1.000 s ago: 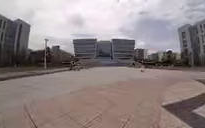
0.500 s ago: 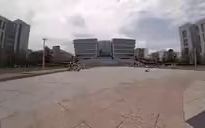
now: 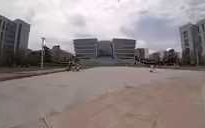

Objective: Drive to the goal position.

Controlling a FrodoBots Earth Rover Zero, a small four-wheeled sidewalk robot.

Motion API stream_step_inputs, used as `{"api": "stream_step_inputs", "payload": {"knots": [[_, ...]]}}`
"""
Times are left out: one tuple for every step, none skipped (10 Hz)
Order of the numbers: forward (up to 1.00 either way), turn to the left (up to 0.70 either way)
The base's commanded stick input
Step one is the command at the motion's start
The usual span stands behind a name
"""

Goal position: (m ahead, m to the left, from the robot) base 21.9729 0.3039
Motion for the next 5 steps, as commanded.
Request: {"api": "stream_step_inputs", "payload": {"knots": [[1.0,-0.23],[1.0,-0.06],[1.0,0.0],[1.0,0.0],[1.0,0.0]]}}
